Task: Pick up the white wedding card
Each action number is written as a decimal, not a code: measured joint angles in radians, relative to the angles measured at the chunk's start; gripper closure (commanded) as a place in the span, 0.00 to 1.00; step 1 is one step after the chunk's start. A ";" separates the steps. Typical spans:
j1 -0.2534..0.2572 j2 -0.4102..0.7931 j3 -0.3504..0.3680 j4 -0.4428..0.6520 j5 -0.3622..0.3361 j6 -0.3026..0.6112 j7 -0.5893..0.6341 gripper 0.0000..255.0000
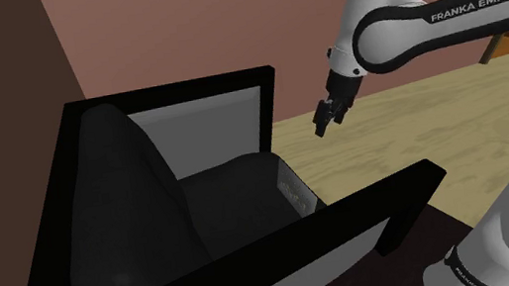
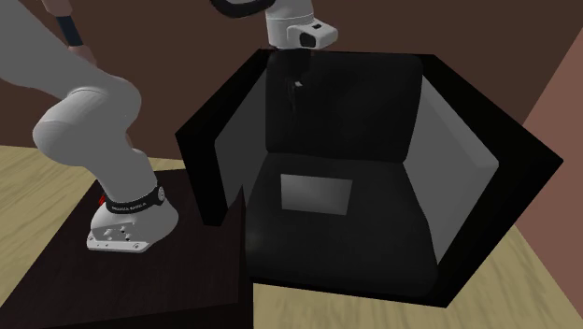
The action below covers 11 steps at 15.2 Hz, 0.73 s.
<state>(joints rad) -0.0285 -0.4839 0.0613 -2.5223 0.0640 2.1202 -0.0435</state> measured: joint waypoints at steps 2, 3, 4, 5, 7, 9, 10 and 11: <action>-0.003 0.060 0.006 -0.008 0.000 0.085 0.012 0.00; -0.006 0.102 0.009 -0.005 -0.001 0.133 0.016 0.00; -0.008 0.140 0.010 -0.003 -0.003 0.178 0.020 0.00; -0.009 0.173 0.015 0.004 -0.004 0.213 0.031 0.00; -0.013 0.252 0.022 0.022 -0.009 0.292 0.047 0.00; -0.018 0.334 0.024 0.050 -0.019 0.363 0.061 0.00; -0.020 0.362 0.025 0.054 -0.023 0.397 0.068 0.00; -0.021 0.401 0.028 0.069 -0.029 0.429 0.079 0.00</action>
<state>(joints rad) -0.0497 -0.0828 0.0889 -2.4530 0.0346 2.5496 0.0358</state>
